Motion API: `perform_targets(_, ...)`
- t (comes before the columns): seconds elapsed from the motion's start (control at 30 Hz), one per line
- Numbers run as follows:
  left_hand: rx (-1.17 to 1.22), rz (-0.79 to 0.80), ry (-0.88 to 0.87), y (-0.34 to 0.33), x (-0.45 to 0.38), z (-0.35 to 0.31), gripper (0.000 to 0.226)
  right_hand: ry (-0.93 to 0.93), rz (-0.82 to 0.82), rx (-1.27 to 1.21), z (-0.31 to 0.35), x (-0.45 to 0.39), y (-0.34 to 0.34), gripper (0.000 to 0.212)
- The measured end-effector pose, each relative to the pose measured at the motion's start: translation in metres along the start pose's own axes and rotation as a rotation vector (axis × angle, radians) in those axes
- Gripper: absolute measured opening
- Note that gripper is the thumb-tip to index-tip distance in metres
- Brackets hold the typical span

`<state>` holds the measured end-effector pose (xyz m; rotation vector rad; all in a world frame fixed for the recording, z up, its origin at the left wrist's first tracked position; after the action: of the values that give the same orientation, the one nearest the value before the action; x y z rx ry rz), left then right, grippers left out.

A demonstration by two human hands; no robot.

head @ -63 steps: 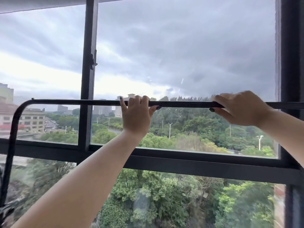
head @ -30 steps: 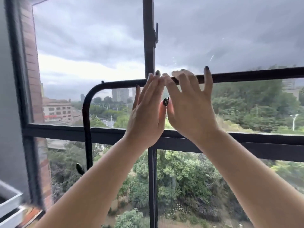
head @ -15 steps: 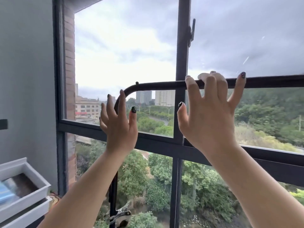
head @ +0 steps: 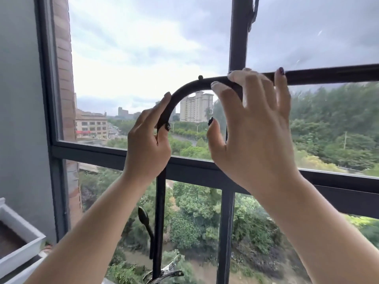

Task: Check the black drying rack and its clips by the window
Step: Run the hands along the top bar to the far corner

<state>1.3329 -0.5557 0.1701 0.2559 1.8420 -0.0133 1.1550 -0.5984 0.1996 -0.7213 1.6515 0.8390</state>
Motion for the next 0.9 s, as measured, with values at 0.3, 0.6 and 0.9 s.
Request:
perform_targets(0.3, 0.460, 0.167, 0.090, -0.015, -0.021, 0.044, 0.035, 0.009, -0.019, 0.157, 0.060, -0.021, -0.065, 0.050)
perform_targets(0.6, 0.966, 0.344, 0.023, -0.048, -0.007, 0.057, 0.039, -0.142, 0.123, 0.464, 0.044, -0.024, -0.084, 0.050)
perform_targets(0.9, 1.225, 0.254, 0.036, -0.060, 0.003, 0.043, 0.043, -0.081, 0.067, 0.467, 0.033, -0.018, -0.075, 0.048)
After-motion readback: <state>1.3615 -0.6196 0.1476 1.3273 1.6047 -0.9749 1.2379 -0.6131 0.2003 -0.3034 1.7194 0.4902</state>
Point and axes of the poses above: each hand's wrist, its own x-axis away from the middle knuckle, its own y-axis out of the back of the hand, z = x × y, the point moved 4 cm from there along -x, towards the middle knuckle
